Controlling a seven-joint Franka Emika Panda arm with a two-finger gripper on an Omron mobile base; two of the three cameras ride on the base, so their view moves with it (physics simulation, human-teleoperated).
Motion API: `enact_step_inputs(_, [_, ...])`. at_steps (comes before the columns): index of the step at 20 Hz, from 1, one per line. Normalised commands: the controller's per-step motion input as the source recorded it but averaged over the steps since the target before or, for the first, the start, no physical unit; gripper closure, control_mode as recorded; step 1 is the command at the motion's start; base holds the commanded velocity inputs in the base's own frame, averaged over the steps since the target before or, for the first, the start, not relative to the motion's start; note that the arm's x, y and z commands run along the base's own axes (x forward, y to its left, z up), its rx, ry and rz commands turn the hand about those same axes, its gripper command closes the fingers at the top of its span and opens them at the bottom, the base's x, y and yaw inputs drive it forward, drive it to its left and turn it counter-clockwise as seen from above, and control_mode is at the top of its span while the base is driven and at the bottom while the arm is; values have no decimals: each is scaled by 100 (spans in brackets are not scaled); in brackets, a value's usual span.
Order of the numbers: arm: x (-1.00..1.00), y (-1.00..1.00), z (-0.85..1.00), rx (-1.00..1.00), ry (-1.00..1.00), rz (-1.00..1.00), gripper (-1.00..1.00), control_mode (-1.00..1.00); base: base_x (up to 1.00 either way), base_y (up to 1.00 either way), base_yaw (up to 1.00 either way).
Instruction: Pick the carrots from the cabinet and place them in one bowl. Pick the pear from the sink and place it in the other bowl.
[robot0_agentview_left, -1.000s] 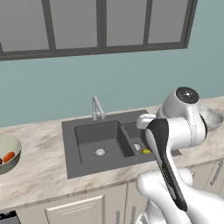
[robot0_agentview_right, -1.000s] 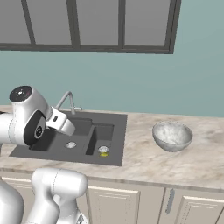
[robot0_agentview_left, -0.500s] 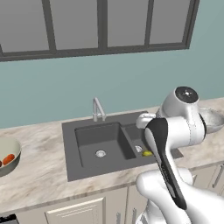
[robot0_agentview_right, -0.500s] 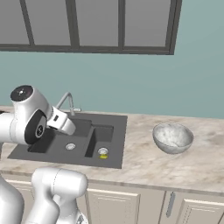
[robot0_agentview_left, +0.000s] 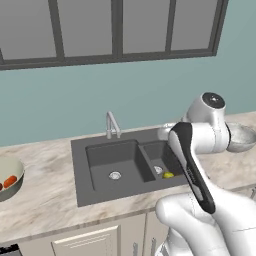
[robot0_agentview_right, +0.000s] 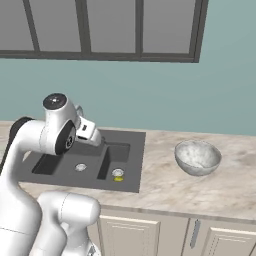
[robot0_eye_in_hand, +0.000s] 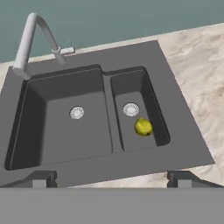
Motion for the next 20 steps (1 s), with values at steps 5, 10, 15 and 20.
enact_step_inputs(5, [53,-9,-2,0,9,3,-100,-100,0,0,0])
enact_step_inputs(10, [16,7,-20,-5,2,-25,-100,-100,0,0,0])
enact_step_inputs(15, [-1,-1,-37,0,7,-41,-100,-100,0,0,0])
enact_step_inputs(20, [0,-8,-45,0,9,-45,-100,-100,0,0,0])
